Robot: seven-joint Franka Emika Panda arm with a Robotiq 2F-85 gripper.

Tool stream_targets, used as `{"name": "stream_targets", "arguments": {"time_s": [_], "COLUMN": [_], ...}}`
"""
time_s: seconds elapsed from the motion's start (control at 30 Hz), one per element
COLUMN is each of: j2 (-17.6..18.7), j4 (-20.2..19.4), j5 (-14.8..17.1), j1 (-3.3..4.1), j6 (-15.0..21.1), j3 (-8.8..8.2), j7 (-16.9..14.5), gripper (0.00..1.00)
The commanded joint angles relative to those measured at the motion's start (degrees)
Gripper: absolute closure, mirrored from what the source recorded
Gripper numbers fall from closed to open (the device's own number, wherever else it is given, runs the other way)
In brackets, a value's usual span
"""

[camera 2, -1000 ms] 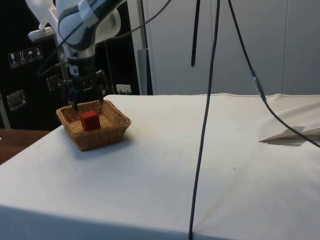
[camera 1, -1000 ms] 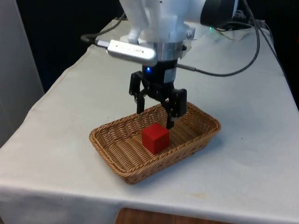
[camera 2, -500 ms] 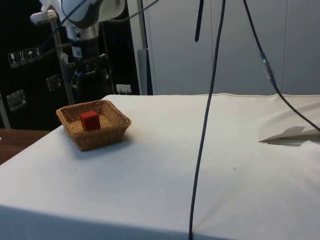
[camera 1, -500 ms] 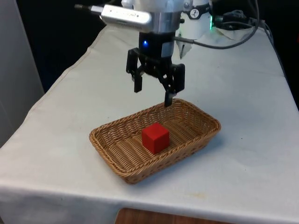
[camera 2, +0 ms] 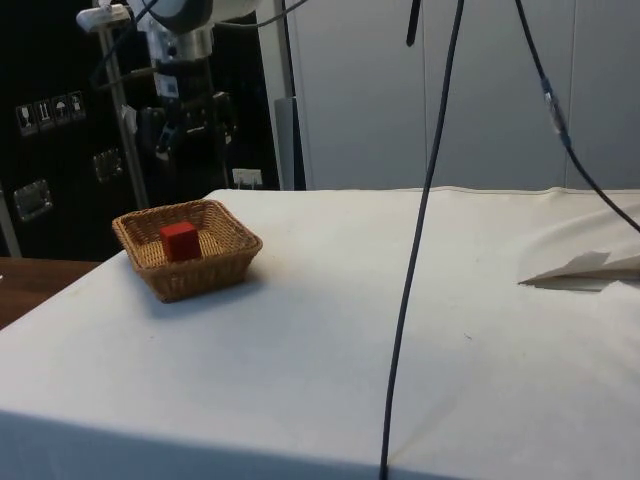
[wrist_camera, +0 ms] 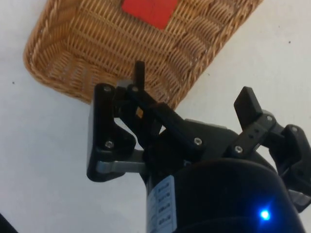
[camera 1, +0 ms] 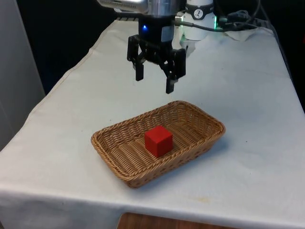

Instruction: Pick up the cube and place it into the basket.

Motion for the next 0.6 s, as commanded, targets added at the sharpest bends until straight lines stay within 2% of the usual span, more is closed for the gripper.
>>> {"name": "stream_targets", "arguments": {"time_s": [0.0,0.2,0.23,0.27,0.5,0.57], "j2": [-1.66,-4.07,-2.64,-4.41,-6.76,-6.3], "j4": [-2.35,-5.33,-3.15,-5.79,-9.28,-8.65], "j5": [-0.11,0.0,0.0,0.0,0.11,0.0], "j1": [0.34,0.23,0.0,0.17,0.06,-0.06], "j6": [1.32,1.95,0.34,2.12,3.61,2.69], "j3": [-0.17,-0.11,0.0,-0.11,-0.06,0.0], "j7": [-0.34,-0.97,-0.57,-1.03,-1.72,-1.55], "gripper": [0.0,0.0,0.0,0.0,0.0,0.0]}}
